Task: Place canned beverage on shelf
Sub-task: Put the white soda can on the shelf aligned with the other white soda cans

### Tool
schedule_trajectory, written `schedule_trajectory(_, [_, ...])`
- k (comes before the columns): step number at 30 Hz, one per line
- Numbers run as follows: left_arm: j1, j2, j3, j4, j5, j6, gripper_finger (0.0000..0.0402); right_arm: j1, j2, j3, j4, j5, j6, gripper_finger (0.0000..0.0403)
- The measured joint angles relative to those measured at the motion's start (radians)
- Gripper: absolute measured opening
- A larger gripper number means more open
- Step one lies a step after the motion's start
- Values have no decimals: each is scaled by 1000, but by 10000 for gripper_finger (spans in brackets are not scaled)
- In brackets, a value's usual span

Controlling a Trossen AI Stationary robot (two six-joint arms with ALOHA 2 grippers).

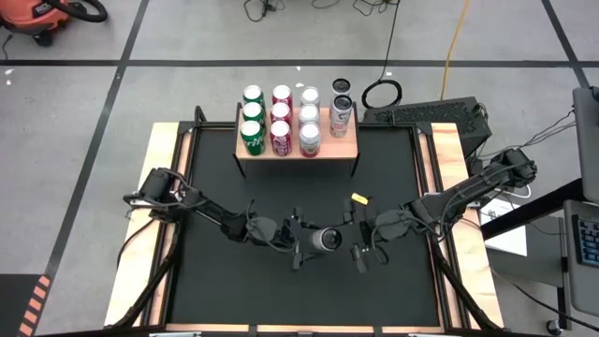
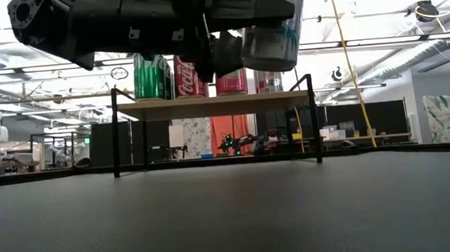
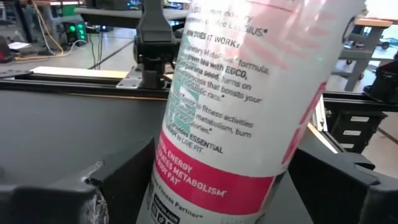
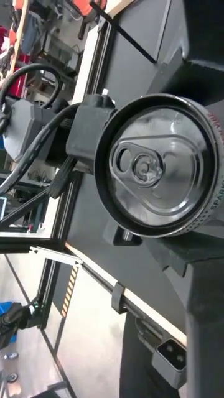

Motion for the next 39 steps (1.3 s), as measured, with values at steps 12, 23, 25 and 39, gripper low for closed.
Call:
schedule_trajectory(12, [-6, 0, 0, -4, -8, 10, 251, 0, 0, 0, 0, -21, 34, 244])
schedule_trajectory(23, [-20, 0, -1, 2, -54, -27, 252, 26, -2, 0, -30, 69, 103, 383])
schedule_trajectory(25, [-22, 0, -1, 2, -58, -27, 252, 34, -2, 0, -46, 76, 133, 395])
schedule_trajectory(39, [-42, 0, -1, 132, -265, -28, 252, 100, -2, -121, 300, 401, 80, 394])
